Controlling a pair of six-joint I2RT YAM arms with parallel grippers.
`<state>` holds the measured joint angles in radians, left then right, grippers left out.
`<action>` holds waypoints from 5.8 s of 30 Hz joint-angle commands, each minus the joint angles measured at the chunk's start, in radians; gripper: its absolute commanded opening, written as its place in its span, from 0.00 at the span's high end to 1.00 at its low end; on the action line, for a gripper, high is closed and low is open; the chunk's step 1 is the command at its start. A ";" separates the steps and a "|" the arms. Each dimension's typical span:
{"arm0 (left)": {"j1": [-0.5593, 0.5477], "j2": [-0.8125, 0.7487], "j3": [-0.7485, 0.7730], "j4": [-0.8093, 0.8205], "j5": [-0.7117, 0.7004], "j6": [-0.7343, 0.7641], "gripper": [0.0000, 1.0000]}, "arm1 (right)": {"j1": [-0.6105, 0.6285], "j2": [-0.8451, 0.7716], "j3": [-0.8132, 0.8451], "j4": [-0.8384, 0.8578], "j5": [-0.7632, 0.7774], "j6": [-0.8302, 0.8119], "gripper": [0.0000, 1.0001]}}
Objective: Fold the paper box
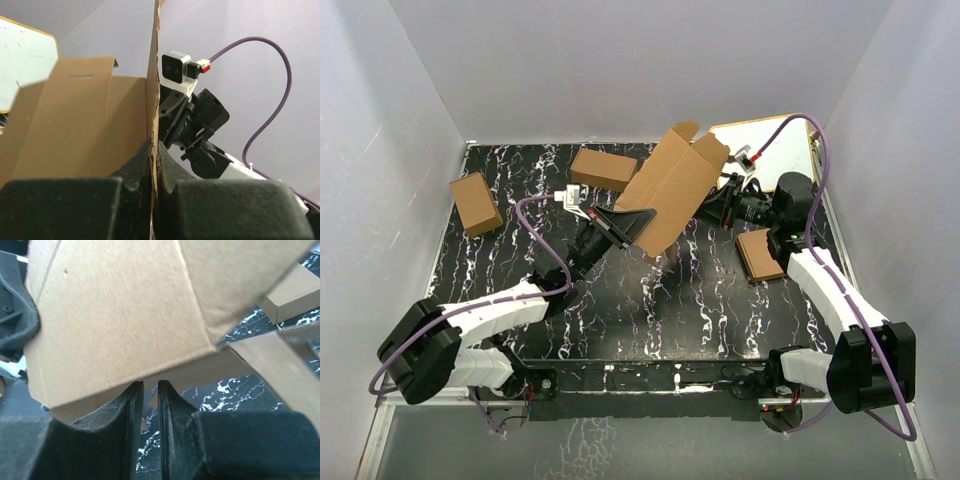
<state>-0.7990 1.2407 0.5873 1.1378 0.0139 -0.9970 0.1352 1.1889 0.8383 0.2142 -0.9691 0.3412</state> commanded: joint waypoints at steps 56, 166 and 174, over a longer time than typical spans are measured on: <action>-0.020 -0.001 0.073 -0.049 -0.060 0.091 1.00 | -0.049 -0.033 0.109 -0.184 0.162 0.455 0.15; 0.176 -0.277 0.068 -0.171 0.202 -0.179 1.00 | -0.405 -0.070 0.070 0.069 -0.389 -0.340 0.01; 0.179 -0.289 0.034 -0.152 0.256 -0.198 1.00 | -0.405 0.047 0.361 -0.221 -0.313 -0.487 0.01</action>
<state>-0.6258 0.9909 0.6403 0.9428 0.2302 -1.1870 -0.2687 1.2163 1.0904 0.1791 -1.3266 0.0418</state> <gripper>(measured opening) 0.011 0.994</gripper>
